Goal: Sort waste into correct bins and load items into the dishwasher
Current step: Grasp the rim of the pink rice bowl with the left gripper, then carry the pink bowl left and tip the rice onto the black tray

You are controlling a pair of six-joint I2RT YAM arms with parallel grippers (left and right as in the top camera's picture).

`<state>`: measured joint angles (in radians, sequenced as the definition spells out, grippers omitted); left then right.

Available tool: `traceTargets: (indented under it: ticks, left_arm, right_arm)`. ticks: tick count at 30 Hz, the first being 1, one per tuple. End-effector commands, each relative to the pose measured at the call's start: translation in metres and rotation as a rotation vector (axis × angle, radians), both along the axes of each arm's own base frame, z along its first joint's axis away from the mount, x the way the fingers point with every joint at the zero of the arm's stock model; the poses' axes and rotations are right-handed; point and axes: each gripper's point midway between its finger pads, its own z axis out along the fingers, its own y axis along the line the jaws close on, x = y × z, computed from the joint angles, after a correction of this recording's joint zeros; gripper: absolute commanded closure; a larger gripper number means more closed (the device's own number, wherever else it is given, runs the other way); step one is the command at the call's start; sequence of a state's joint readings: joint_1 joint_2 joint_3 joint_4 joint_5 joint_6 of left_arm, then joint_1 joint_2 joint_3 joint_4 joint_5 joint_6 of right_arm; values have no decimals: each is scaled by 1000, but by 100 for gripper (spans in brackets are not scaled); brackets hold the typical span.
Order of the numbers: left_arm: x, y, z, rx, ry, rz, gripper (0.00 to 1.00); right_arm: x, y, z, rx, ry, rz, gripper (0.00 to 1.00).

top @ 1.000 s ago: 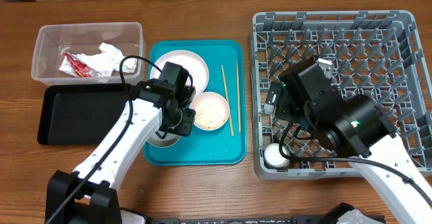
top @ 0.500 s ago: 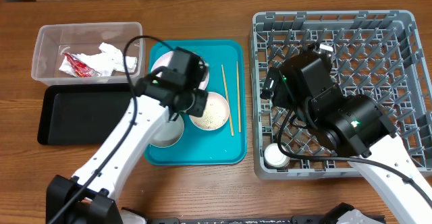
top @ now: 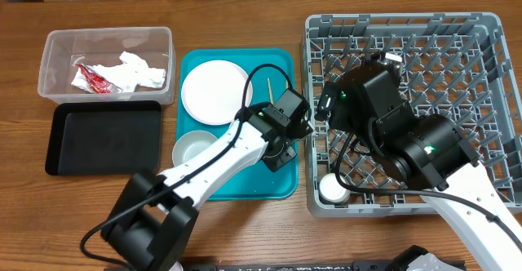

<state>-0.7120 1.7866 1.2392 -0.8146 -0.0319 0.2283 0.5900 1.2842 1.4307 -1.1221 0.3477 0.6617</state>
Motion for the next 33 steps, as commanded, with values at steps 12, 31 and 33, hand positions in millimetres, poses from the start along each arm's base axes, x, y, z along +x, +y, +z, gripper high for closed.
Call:
traceTargets:
  ticks: [12, 31, 33]
  left_arm:
    - [13, 8, -14, 62, -20, -11, 92]
    - [15, 14, -22, 62, -16, 8, 96]
    - [14, 14, -22, 62, -16, 15, 96]
  right_arm:
    - [-3, -4, 4, -20, 5, -2, 0]
    - [-3, -4, 4, -20, 5, -2, 0]
    - [-3, -4, 3, -22, 7, -2, 0]
